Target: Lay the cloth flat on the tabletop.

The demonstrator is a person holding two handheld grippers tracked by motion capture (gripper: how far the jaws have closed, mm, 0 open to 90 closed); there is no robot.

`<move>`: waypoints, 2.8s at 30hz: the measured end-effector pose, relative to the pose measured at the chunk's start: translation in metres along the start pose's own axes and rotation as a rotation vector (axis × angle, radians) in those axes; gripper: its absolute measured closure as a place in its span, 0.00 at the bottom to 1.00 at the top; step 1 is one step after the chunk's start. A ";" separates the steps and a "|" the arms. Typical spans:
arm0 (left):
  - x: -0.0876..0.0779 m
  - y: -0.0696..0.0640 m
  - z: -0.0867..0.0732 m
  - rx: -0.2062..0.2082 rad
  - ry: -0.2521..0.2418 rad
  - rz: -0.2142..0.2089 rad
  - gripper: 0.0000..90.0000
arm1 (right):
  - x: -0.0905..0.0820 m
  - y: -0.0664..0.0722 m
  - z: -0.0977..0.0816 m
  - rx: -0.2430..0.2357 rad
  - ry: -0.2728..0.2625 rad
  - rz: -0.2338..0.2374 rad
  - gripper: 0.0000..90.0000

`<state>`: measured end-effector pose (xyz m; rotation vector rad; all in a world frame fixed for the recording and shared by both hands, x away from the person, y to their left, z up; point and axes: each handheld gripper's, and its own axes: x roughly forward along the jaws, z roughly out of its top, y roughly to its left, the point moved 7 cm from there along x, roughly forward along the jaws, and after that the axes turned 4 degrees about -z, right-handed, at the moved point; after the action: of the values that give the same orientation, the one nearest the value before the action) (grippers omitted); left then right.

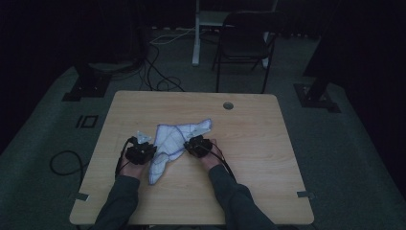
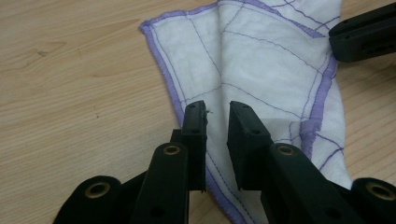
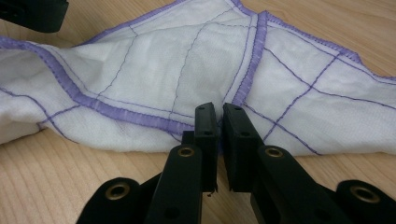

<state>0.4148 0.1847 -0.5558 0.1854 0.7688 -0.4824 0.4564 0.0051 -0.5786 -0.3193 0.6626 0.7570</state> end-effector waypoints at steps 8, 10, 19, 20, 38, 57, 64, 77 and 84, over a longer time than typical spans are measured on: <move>0.001 -0.001 0.000 0.006 -0.003 -0.006 0.85 | -0.006 0.002 -0.003 -0.018 -0.002 -0.005 0.96; 0.002 -0.002 0.000 0.010 -0.003 -0.006 0.85 | -0.008 0.003 -0.004 -0.020 0.001 -0.006 0.96; 0.003 -0.001 -0.001 0.005 0.000 -0.005 0.83 | -0.020 0.003 -0.007 -0.027 -0.004 -0.011 0.96; 0.003 -0.001 -0.001 0.004 -0.001 -0.005 0.83 | -0.021 0.003 -0.008 -0.031 -0.007 -0.015 0.96; 0.007 -0.005 -0.004 0.008 0.009 -0.008 0.83 | -0.044 0.000 -0.024 -0.033 -0.015 -0.031 0.96; 0.015 -0.018 -0.010 0.019 0.023 -0.046 0.79 | -0.078 0.000 -0.048 0.000 -0.038 -0.037 0.96; 0.020 -0.023 -0.016 0.023 0.037 -0.054 0.79 | -0.092 0.000 -0.060 0.007 -0.039 -0.048 0.96; 0.022 -0.026 -0.018 0.023 0.044 -0.053 0.78 | -0.117 0.000 -0.092 0.041 -0.020 -0.072 0.96; 0.018 -0.038 -0.010 0.054 0.027 -0.070 0.77 | -0.130 -0.001 -0.100 0.056 -0.025 -0.082 0.96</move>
<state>0.4010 0.1482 -0.5752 0.2160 0.7912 -0.5683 0.3436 -0.1138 -0.5688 -0.2837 0.6426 0.6625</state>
